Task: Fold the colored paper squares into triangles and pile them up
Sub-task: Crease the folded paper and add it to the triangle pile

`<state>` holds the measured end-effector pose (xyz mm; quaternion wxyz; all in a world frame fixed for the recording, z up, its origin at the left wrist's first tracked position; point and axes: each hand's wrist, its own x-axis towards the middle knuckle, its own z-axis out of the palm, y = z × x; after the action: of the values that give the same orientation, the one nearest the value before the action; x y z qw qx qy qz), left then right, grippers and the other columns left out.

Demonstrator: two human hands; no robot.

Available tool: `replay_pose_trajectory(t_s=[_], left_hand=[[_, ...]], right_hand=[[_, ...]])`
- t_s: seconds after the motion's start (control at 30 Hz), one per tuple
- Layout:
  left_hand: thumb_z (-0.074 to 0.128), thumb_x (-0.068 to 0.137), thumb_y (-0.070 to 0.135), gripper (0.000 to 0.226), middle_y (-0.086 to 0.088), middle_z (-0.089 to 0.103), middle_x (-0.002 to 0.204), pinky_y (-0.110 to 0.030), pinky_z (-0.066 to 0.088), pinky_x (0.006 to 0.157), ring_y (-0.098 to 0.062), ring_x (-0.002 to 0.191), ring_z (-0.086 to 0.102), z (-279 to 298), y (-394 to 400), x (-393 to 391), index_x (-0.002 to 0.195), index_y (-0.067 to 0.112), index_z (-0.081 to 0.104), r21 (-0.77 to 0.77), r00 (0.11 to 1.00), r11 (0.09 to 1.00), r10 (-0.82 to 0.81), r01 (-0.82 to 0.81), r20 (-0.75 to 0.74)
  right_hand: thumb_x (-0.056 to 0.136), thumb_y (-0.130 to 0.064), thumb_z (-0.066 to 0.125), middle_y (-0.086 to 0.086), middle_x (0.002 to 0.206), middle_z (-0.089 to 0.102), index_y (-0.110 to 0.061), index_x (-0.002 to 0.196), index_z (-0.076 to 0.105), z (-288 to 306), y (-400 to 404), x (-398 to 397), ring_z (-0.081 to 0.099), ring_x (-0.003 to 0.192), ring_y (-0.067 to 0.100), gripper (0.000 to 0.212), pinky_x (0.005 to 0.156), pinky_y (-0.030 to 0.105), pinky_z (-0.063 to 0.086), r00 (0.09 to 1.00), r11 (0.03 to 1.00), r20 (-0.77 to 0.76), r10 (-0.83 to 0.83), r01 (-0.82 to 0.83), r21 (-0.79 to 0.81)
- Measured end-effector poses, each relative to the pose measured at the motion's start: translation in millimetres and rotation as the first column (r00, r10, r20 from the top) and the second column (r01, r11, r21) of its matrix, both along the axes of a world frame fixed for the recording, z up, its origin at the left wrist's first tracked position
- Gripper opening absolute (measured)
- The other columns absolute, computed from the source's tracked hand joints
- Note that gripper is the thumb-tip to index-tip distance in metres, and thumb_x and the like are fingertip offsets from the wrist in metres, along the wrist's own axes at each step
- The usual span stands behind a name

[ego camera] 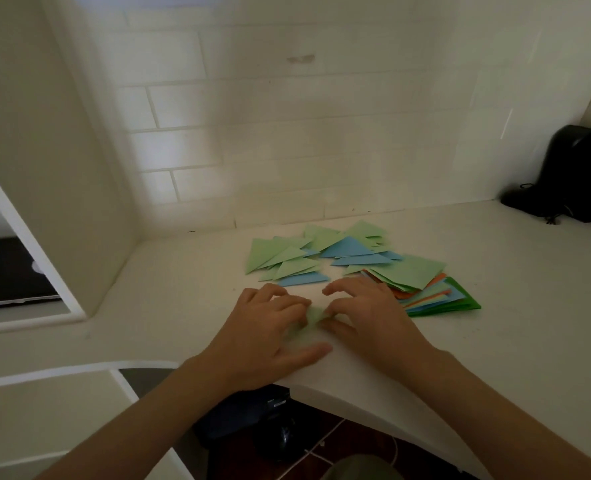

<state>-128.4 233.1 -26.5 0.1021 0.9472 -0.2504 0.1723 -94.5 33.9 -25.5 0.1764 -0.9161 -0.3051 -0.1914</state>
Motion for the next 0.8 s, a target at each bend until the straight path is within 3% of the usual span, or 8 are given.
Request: replay_pose_trajectory(t_s=[0.1,0.17,0.23,0.3,0.43,0.67,0.8], left_hand=[[0.042,0.081,0.067,0.045,0.017,0.062,0.118,-0.036,0.036,0.083,-0.014,0.11,0.049,-13,-1,6,0.078,0.028,0.065,-0.142,0.995,0.987,0.081,-0.072,0.06],[0.042,0.075,0.068,0.043,0.02,0.06,0.116,-0.035,0.03,0.083,-0.009,0.109,0.044,-14,1,10,0.069,0.032,0.064,-0.298,0.985,0.939,0.17,-0.173,-0.037],[0.051,0.073,0.069,0.034,0.023,0.057,0.116,-0.031,0.025,0.084,-0.006,0.109,0.038,-12,1,13,0.068,0.037,0.063,-0.363,0.96,0.89,0.237,-0.276,-0.147],[0.064,0.076,0.057,0.021,0.023,0.055,0.112,-0.028,0.022,0.084,-0.006,0.111,0.036,-9,-2,13,0.07,0.038,0.061,-0.358,0.931,0.862,0.3,-0.358,-0.208],[0.065,0.076,0.056,0.022,0.017,0.051,0.106,-0.028,0.022,0.082,-0.009,0.106,0.035,-11,-10,15,0.073,0.036,0.057,-0.315,0.904,0.849,0.38,-0.425,-0.196],[0.064,0.079,0.052,0.023,0.018,0.043,0.105,-0.028,0.021,0.082,-0.007,0.102,0.032,-9,-7,14,0.09,0.034,0.053,-0.3,0.897,0.85,0.374,-0.433,-0.235],[0.066,0.083,0.04,0.014,0.016,0.049,0.109,-0.03,0.029,0.086,-0.011,0.105,0.039,-3,3,11,0.095,0.035,0.061,-0.293,0.908,0.87,0.321,-0.395,-0.27]], right_hand=[[0.078,-0.05,0.055,-0.01,0.092,0.065,-0.025,0.075,0.071,-4,3,-4,0.059,0.087,0.016,0.031,0.075,0.037,0.044,0.998,0.998,-0.033,-0.048,0.049,0.026],[0.081,-0.059,0.044,-0.009,0.091,0.064,-0.024,0.078,0.07,-6,8,-6,0.056,0.086,0.015,0.044,0.078,0.039,0.045,0.986,0.994,-0.144,-0.083,0.092,0.059],[0.086,-0.055,0.05,-0.007,0.091,0.062,-0.021,0.082,0.069,-9,11,-6,0.054,0.084,0.014,0.039,0.08,0.036,0.045,0.975,0.983,-0.189,-0.115,0.139,0.118],[0.087,-0.048,0.056,-0.005,0.087,0.058,-0.019,0.08,0.067,-13,15,-6,0.051,0.081,0.013,0.032,0.077,0.034,0.045,0.975,0.971,-0.168,-0.144,0.172,0.166],[0.081,-0.05,0.063,-0.005,0.077,0.049,-0.018,0.072,0.06,-18,19,-7,0.046,0.071,0.011,0.033,0.066,0.028,0.043,0.971,0.951,-0.151,-0.183,0.214,0.225],[0.075,-0.034,0.075,-0.004,0.086,0.054,-0.022,0.086,0.056,-14,16,-6,0.048,0.075,0.005,0.026,0.068,0.018,0.041,0.927,0.904,-0.347,-0.14,0.263,0.337],[0.076,-0.022,0.075,-0.004,0.086,0.059,-0.019,0.09,0.061,-7,5,-6,0.053,0.075,0.006,0.02,0.064,0.008,0.04,0.896,0.893,-0.435,-0.086,0.263,0.365]])
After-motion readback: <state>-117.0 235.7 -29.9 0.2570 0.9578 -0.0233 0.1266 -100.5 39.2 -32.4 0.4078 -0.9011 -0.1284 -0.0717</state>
